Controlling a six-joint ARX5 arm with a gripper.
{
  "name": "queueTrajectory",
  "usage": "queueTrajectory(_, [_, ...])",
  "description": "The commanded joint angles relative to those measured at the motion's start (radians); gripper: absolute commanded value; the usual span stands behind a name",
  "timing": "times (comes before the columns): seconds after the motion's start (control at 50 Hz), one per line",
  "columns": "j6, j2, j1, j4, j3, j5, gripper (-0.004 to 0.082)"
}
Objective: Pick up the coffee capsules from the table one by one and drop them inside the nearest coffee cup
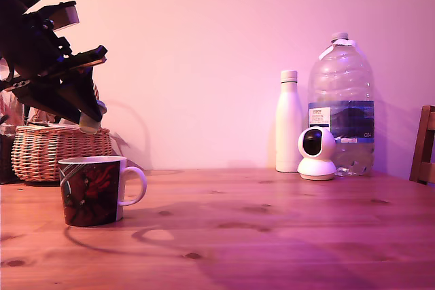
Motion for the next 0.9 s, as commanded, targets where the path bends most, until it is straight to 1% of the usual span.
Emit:
queueTrajectory(0.0, [0.012,-0.002,0.002,0.031,-0.018,-0.006,0.0200])
queueTrajectory(0.26, [0.013,-0.002,0.002,0.029,-0.018,-0.005,0.0200])
queueTrajectory(0.28, [0.020,-0.002,0.002,0.028,-0.018,-0.005,0.0200])
queueTrajectory(0.38, [0.020,-0.004,0.002,0.019,-0.018,0.000,0.0200])
queueTrajectory(0.52, [0.020,-0.013,-0.001,-0.016,-0.018,0.023,0.0198])
queueTrajectory(0.82, [0.021,-0.072,-0.008,-0.147,-0.018,0.024,0.0198])
queueTrajectory(0.84, [0.050,-0.076,-0.008,-0.155,-0.018,0.024,0.0198])
queueTrajectory(0.88, [0.051,-0.079,-0.009,-0.171,-0.018,0.026,0.0198])
